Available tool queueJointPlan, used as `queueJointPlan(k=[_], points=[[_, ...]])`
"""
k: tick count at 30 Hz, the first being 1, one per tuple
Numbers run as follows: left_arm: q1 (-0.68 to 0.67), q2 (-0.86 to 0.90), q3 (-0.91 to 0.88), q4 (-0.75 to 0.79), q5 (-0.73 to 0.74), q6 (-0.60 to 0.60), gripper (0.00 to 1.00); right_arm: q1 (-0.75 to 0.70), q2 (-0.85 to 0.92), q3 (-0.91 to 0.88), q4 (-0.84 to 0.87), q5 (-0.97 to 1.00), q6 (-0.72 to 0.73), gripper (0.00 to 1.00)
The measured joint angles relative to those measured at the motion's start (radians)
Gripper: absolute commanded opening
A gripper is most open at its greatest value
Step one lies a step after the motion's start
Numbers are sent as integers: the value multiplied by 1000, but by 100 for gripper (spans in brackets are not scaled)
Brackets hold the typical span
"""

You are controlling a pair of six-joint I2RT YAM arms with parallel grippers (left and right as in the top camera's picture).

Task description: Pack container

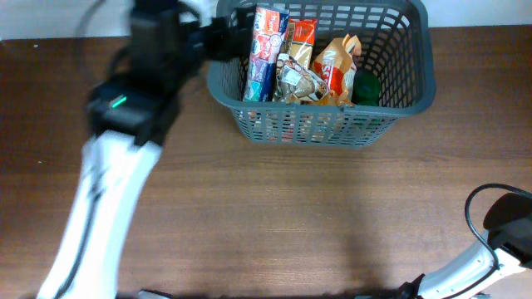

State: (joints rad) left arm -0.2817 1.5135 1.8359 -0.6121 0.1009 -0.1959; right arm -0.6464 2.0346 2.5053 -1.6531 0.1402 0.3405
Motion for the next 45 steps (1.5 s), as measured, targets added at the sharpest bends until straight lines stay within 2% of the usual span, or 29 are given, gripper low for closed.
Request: queueJointPlan(k=[9, 15, 18, 25, 38, 45], points=[[30, -340, 18, -454, -53, 54, 99, 0, 0, 0, 0, 0, 0, 99], [30, -459, 18, -753, -75, 23, 99, 0, 0, 0, 0, 0, 0, 99], [30, -502, 14, -853, -76, -2, 99, 0, 0, 0, 0, 0, 0, 99], [30, -634, -57, -925, -79, -61, 99, 0, 0, 0, 0, 0, 0, 99], [30, -1093, -457, -948, -55, -256, 99, 0, 0, 0, 0, 0, 0, 99], [30, -1130, -552, -941, -48, -294, 99, 0, 0, 0, 0, 0, 0, 99]])
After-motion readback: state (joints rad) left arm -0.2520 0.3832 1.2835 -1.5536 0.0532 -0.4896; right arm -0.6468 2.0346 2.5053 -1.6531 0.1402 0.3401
